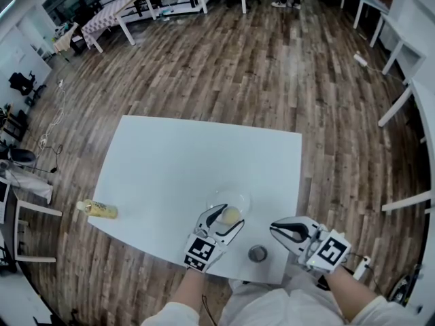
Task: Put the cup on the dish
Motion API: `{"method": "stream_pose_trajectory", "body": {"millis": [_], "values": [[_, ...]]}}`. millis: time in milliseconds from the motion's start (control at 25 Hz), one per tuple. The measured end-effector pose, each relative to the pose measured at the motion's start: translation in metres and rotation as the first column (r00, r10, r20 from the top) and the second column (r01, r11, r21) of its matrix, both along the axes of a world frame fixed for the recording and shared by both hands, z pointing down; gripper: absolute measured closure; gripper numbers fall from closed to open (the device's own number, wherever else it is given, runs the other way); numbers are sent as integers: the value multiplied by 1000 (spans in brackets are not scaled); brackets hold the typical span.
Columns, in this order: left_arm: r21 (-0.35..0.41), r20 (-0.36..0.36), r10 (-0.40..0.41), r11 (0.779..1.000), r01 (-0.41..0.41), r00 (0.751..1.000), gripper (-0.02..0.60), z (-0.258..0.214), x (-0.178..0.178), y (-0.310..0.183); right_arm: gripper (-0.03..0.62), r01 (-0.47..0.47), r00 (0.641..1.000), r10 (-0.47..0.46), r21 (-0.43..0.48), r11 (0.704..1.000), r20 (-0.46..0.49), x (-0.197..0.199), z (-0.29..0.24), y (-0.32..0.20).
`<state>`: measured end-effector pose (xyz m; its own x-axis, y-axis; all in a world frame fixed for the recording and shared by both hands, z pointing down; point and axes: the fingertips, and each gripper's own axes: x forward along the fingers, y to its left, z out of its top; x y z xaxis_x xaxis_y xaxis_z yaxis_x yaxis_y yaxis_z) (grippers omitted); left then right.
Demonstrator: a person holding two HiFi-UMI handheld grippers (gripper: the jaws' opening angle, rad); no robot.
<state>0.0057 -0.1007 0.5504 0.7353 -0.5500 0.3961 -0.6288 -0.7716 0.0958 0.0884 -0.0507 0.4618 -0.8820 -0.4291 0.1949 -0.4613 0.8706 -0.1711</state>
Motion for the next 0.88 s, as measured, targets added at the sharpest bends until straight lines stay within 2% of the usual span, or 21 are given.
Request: {"method": "stream_pose_trajectory", "body": {"millis": [280,880], "values": [[-15,19,-19,1000,19,1000,313,20,-4,-16,560,15,1000,-15,0,1000,-1,-3,5,-11],[-14,6,-66,998,66,998,313,49,-9,-39,560,30,999,-31,-28,999,-31,1,17,-22]]}}
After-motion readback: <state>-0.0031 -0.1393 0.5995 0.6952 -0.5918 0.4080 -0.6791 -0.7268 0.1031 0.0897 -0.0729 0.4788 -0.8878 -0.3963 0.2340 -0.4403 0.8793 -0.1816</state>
